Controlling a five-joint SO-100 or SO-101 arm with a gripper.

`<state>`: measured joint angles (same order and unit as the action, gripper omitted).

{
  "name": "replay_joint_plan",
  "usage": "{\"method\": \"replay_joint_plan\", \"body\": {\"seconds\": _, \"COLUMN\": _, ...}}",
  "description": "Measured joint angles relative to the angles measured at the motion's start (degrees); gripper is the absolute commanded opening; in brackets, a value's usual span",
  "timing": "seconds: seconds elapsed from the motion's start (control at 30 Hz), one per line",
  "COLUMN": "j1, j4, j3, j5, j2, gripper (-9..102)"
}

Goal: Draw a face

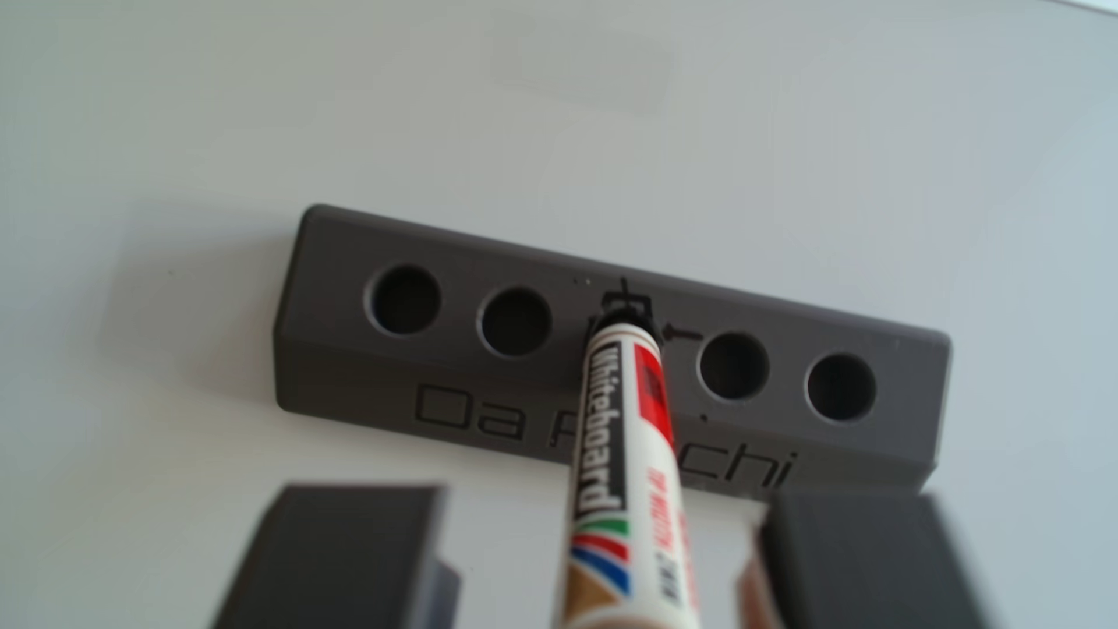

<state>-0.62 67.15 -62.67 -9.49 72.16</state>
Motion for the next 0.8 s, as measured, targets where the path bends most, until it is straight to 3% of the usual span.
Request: {"method": "replay_joint_plan", "body": {"seconds": 0.8, "j1": -2.29, "j4": 3.87, "j3": 0.09, "j5": -1.67, "j2": -0.35, "gripper": 93}}
